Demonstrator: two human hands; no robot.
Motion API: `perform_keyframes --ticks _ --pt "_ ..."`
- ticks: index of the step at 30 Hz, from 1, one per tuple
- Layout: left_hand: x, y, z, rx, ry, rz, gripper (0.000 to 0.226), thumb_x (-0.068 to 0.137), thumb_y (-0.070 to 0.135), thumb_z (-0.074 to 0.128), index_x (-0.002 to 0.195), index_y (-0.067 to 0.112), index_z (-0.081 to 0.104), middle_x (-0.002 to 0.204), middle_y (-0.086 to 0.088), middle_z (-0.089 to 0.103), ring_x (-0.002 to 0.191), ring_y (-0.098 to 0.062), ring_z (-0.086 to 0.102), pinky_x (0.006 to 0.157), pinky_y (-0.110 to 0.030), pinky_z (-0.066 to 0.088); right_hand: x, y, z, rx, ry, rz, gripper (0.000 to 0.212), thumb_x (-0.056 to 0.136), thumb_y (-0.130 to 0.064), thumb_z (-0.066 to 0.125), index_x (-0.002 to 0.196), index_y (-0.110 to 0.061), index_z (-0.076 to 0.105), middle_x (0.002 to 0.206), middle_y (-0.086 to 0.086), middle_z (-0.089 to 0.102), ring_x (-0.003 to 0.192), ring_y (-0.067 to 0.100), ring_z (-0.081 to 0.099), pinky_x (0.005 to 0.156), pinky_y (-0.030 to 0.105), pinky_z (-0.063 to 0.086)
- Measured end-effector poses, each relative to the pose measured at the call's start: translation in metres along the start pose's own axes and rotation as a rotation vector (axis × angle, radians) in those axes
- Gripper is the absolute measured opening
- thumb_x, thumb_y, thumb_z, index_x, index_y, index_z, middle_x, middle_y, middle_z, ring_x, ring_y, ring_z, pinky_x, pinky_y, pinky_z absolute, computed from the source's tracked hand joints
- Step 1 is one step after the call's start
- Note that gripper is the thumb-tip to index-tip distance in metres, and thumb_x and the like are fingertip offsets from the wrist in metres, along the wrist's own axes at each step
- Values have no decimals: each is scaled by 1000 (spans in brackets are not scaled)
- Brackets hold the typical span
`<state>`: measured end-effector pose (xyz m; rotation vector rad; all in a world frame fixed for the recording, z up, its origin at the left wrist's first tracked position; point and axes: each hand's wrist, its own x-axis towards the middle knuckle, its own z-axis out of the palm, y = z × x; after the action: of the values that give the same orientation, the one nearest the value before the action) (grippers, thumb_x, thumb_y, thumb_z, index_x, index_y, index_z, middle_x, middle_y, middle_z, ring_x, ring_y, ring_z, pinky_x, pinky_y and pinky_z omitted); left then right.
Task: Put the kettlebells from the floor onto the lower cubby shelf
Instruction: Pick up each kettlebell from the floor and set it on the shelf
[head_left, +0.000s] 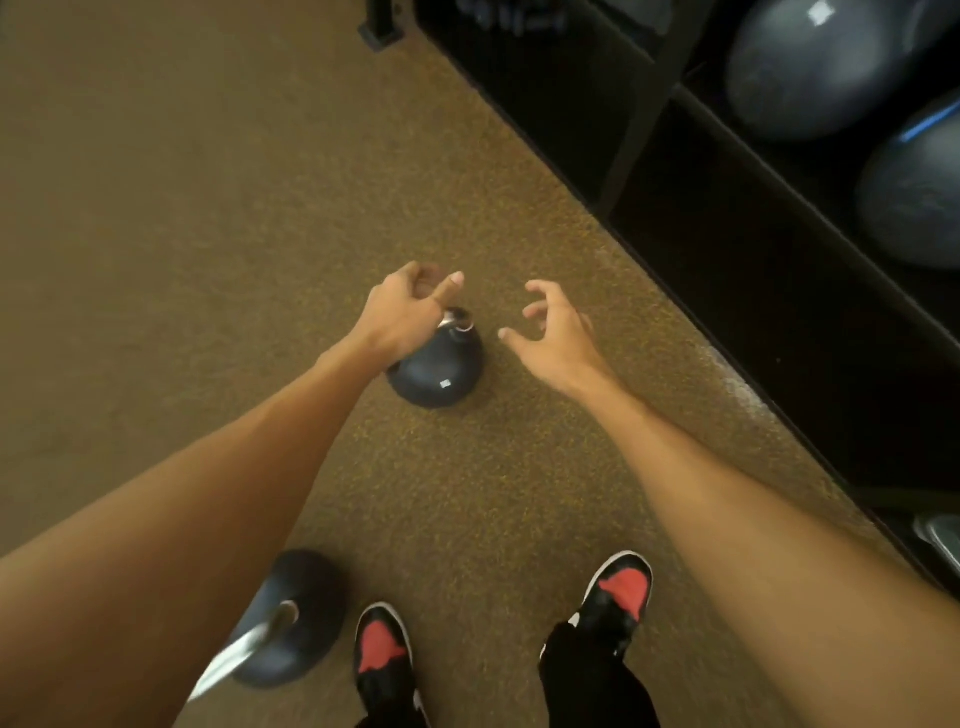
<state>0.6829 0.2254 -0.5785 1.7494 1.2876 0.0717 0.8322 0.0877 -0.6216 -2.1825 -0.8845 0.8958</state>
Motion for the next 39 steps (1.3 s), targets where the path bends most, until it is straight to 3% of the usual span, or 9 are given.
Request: perform_keyframes --ticks 3,6,12,15,18,21,28,31,39 --pt "-7 -50 -19 -43 29 -34 54 98 56 61 136 18 62 125 0 72 119 -18 65 105 -31 49 9 -10 46 -76 -60 -59 66 91 -34 77 148 -26 45 123 -4 61 125 16 46 100 29 35" --pt "-9 -94 -31 -84 45 -69 66 96 61 60 147 18 54 136 -3 67 126 -20 63 111 -38 48 23 -14 87 -218 -105 -153 66 89 -34 77 147 -25 45 131 0 62 131 25 47 112 42 38" --pt "4 -154 -33 -139 88 -98 68 96 64 59 149 22 52 134 -2 67 120 -21 65 108 -42 51 72 -16 149 -602 -189 -394 79 89 -38 76 156 -18 39 155 1 47 142 26 39 115 43 29" --pt "13 -170 -28 -169 113 -96 68 95 64 59 148 21 53 132 0 68 117 -19 66 105 -41 53 94 -10 170 -796 -221 -505 74 87 -36 74 152 -17 45 147 5 53 135 29 44 115 43 31" --pt "20 -189 -20 -184 130 -114 67 95 65 59 144 20 55 130 1 68 116 -17 66 102 -37 54 111 -11 190 -917 -215 -567 51 88 -33 71 135 -18 56 132 7 62 125 30 52 108 40 35" --pt "20 -201 -13 -199 143 -128 62 95 63 59 141 21 58 126 2 69 114 -17 66 98 -36 55 119 -25 201 -980 -195 -474 37 91 -33 71 123 -15 66 122 12 69 119 34 61 99 40 45" --pt "14 -195 -2 -226 137 -119 51 97 60 60 133 24 63 118 8 71 110 -11 67 92 -32 54 107 -18 183 -967 -250 -339 37 85 -23 68 117 -5 71 117 19 70 111 41 69 90 40 55" --pt "12 -185 2 -212 127 -120 53 97 60 60 136 23 62 119 7 71 110 -12 68 89 -27 52 92 -4 171 -961 -254 -345 33 80 -21 66 108 -5 74 109 19 73 104 41 71 85 38 55" --pt "-3 -109 40 -97 -91 -4 41 104 47 55 132 20 70 122 3 73 116 -11 65 99 -25 47 35 23 83 -786 -185 -138 29 78 -36 70 96 -14 76 96 12 74 94 37 71 71 33 42"
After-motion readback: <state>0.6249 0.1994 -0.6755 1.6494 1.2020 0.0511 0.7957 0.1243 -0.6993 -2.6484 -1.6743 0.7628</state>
